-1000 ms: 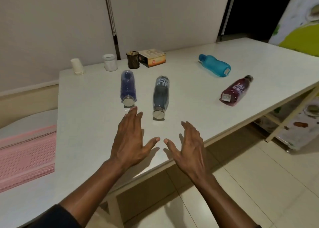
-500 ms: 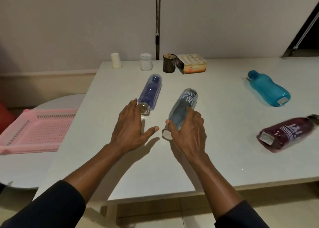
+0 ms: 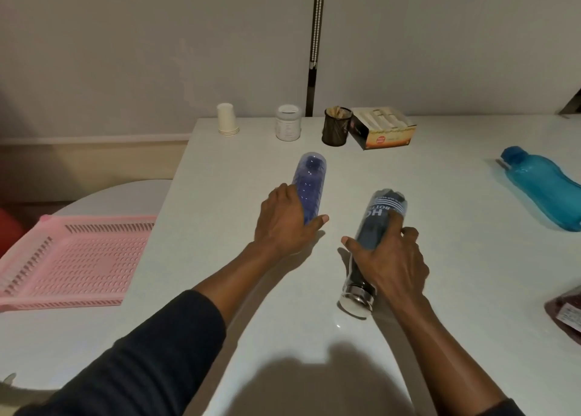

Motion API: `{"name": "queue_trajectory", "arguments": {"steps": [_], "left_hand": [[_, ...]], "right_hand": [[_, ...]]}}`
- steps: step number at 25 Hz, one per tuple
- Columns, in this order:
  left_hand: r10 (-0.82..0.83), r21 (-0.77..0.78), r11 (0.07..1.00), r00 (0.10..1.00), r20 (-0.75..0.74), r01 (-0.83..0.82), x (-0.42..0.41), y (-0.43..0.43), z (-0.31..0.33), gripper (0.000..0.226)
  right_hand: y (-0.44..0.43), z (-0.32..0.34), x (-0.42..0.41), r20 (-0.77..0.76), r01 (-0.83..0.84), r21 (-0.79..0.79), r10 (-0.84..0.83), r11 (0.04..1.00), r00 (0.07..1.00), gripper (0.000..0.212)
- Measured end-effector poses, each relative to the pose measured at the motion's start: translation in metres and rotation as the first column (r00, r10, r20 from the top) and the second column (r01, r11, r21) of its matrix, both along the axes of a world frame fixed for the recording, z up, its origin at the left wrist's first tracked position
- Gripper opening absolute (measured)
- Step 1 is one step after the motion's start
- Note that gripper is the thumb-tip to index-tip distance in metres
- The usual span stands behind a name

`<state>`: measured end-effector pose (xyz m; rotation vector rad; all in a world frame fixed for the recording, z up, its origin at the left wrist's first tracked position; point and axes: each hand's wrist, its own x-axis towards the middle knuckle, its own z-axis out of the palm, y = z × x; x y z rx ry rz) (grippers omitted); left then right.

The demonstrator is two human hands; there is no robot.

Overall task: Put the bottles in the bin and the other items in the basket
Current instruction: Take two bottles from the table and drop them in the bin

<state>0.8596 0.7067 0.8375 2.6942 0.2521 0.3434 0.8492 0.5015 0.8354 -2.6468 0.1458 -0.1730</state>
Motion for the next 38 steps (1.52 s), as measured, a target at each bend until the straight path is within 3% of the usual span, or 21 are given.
{"name": "queue_trajectory", "arguments": {"steps": [3,9,14,19,23,28,38], "left_hand": [[0.024,-0.071,0.997,0.998,-0.053,-0.028,0.019,-0.004,-0.005,0.087],[0.102,-0.176,0.979,0.995,-0.006,-0.102,0.017,-0.009,-0.012,0.074],[0.2,-0.304,0.935,0.98,0.027,-0.182,-0.032,0.002,-0.007,0.068],[0.363,-0.31,0.896,0.927,0.096,-0.319,-0.115,0.007,0.0,0.071],[0.516,-0.296,0.836,0.846,0.138,-0.461,-0.187,-0.008,0.003,0.079],[0.728,-0.291,0.683,0.656,0.198,-0.67,-0.292,-0.021,0.002,0.084],[0.91,-0.36,0.404,0.332,0.246,-0.841,-0.464,-0.004,0.005,0.077]], "right_hand": [[0.002,-0.001,0.005,0.008,-0.003,-0.016,0.003,1.0,1.0,0.107],[0.001,-0.005,0.015,0.0,-0.088,-0.025,0.088,0.996,0.996,0.106],[0.005,-0.001,0.015,0.015,-0.228,0.025,0.227,0.973,0.974,0.103],[0.014,0.006,-0.007,0.016,-0.421,0.078,0.421,0.904,0.907,0.102],[0.028,0.012,-0.036,0.052,-0.583,0.145,0.582,0.799,0.811,0.099],[0.06,0.017,-0.092,0.092,-0.781,0.242,0.788,0.576,0.609,0.097],[0.141,0.021,-0.236,0.094,-0.933,0.313,0.972,0.177,0.216,0.099]]}}
